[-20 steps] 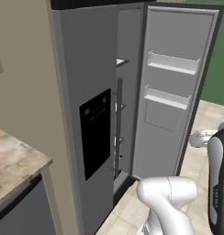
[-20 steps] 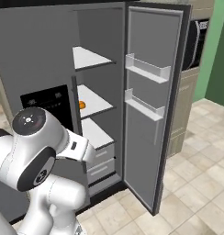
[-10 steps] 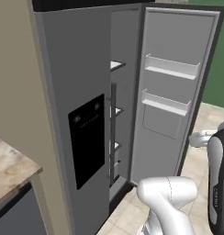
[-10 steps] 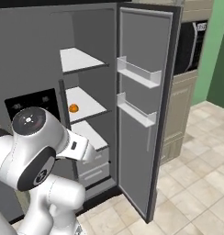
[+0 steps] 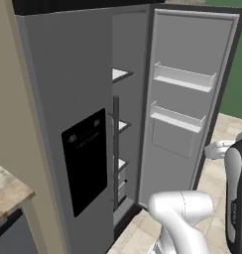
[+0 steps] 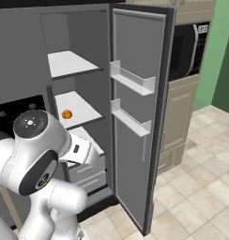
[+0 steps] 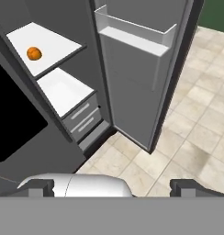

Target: Retrieve the banana and orange from the fridge and place them into the bowl on the dining table.

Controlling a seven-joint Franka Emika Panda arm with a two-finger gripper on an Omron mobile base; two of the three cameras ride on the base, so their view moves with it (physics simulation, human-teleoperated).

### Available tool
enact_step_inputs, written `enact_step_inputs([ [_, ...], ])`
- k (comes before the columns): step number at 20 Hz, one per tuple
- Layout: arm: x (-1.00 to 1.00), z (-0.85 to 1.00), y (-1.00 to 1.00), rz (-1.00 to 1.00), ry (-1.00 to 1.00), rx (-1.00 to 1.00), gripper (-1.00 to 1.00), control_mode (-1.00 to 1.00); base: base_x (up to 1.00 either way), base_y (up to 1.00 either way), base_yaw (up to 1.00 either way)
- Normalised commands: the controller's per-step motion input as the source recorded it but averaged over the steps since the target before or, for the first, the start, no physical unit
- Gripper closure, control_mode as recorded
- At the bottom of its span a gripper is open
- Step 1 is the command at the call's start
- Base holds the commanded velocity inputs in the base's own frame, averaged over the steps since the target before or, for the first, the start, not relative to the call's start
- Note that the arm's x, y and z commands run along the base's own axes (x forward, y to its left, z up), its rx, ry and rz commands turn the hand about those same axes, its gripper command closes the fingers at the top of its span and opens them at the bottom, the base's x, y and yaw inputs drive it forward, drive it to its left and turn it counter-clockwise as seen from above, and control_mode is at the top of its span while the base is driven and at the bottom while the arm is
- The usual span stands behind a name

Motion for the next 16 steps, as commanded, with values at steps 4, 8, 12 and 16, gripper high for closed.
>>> enact_step_inputs([
  [4,0.00,0.00,0.00,0.00,0.00,0.00,-1.00,1.00,0.58,0.00,0.09],
  [8,0.00,0.00,0.00,0.00,0.00,0.00,-1.00,1.00,0.68,0.07,0.12],
  [12,0.00,0.00,0.00,0.00,0.00,0.00,-1.00,1.00,0.77,0.01,0.16],
  [16,0.00,0.00,0.00,0.00,0.00,0.00,-1.00,1.00,0.73,0.00,0.19],
])
